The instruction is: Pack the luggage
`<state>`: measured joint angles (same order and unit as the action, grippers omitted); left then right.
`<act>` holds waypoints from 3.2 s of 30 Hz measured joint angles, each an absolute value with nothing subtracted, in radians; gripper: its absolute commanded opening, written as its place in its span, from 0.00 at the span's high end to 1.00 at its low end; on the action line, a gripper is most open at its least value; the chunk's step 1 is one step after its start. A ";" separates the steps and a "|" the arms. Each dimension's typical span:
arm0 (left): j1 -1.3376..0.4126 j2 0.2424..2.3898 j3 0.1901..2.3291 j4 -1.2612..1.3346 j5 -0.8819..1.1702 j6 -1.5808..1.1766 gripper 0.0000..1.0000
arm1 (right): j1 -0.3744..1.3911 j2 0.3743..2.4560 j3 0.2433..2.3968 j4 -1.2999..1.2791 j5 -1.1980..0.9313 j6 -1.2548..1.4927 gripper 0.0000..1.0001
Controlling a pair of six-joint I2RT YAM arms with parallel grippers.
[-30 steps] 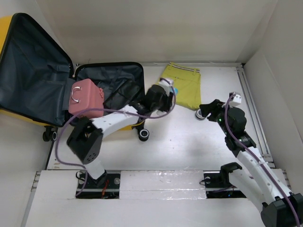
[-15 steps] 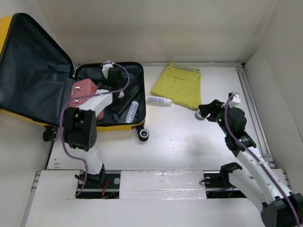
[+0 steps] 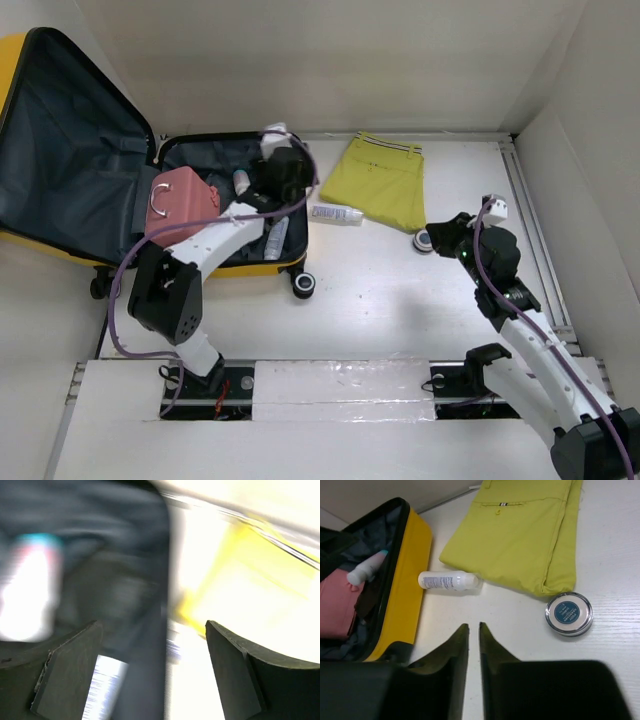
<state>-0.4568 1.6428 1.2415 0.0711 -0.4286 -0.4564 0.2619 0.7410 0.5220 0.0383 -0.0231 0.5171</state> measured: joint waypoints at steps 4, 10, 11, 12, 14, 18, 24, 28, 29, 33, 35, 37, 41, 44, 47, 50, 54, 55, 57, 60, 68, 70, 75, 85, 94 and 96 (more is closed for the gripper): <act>-0.651 1.647 1.296 0.085 -0.394 -0.416 0.24 | 0.262 0.754 0.522 0.038 -0.028 0.523 0.91; -0.787 1.872 1.553 -0.005 -0.429 -0.367 0.26 | 0.262 0.773 0.522 0.038 -0.027 0.523 0.82; -0.789 1.924 1.607 -0.023 -0.437 -0.358 0.26 | 0.262 0.774 0.522 0.038 -0.026 0.524 0.79; -0.788 1.974 1.654 -0.046 -0.444 -0.347 0.26 | 0.262 0.774 0.522 0.038 -0.026 0.523 0.76; -0.783 2.059 1.717 -0.079 -0.452 -0.319 0.22 | 0.262 0.773 0.522 0.038 -0.022 0.523 0.67; -0.773 2.164 1.744 -0.150 -0.457 -0.276 0.21 | 0.262 0.773 0.521 0.038 -0.016 0.520 0.63; -0.756 2.232 1.758 -0.192 -0.438 -0.263 0.26 | 0.262 0.773 0.520 0.038 -0.017 0.520 0.63; -0.747 2.251 1.797 -0.192 -0.436 -0.266 0.29 | 0.262 0.772 0.519 0.038 -0.017 0.520 0.63; -0.744 2.253 1.802 -0.192 -0.435 -0.268 0.31 | 0.262 0.772 0.519 0.038 -0.017 0.520 0.63; -0.746 2.241 1.745 -0.144 -0.432 -0.277 0.40 | 0.262 0.765 0.515 0.038 -0.017 0.520 0.63; -0.758 2.196 1.634 -0.066 -0.428 -0.276 0.41 | 0.262 0.765 0.513 0.038 -0.017 0.520 0.63; -0.781 2.140 1.534 -0.037 -0.418 -0.282 0.41 | 0.262 0.765 0.513 0.038 -0.017 0.520 0.63; -0.830 2.037 1.378 -0.029 -0.396 -0.294 0.31 | 0.262 0.765 0.513 0.038 -0.019 0.520 0.63; -0.853 1.975 1.349 -0.036 -0.393 -0.299 0.24 | 0.261 0.765 0.513 0.038 -0.023 0.520 0.63; -0.857 1.873 1.349 -0.034 -0.416 -0.321 0.24 | 0.261 0.765 0.513 0.038 -0.024 0.520 0.63; -0.857 1.784 1.336 -0.029 -0.462 -0.356 0.24 | 0.261 0.765 0.513 0.038 -0.024 0.520 0.63; -0.857 1.648 1.230 -0.029 -0.534 -0.419 0.32 | 0.262 0.764 0.513 0.038 -0.024 0.520 0.63; -0.857 1.639 1.213 -0.036 -0.540 -0.432 0.34 | 0.262 0.764 0.513 0.038 -0.026 0.520 0.63; -0.861 1.647 1.188 -0.057 -0.546 -0.457 0.35 | 0.262 0.760 0.513 0.038 -0.029 0.520 0.63; -0.889 1.689 1.162 -0.100 -0.569 -0.494 0.38 | 0.261 0.757 0.513 0.038 -0.033 0.520 0.63; -0.935 1.818 1.157 -0.164 -0.603 -0.563 0.39 | 0.261 0.757 0.513 0.038 -0.035 0.520 0.63; -0.934 1.849 1.163 -0.175 -0.615 -0.576 0.39 | 0.262 0.755 0.513 0.038 -0.035 0.520 0.63; -0.932 1.934 1.197 -0.186 -0.643 -0.593 0.39 | 0.261 0.746 0.512 0.038 -0.035 0.520 0.63; -0.942 1.964 1.230 -0.141 -0.622 -0.588 0.82 | 0.261 0.733 0.512 0.038 -0.042 0.522 0.49; -0.892 1.729 1.230 -0.152 -0.541 -0.528 0.84 | 0.261 0.727 0.512 0.038 -0.042 0.520 0.48; -0.841 1.646 1.242 -0.146 -0.530 -0.509 0.84 | 0.261 0.727 0.512 0.038 -0.042 0.520 0.48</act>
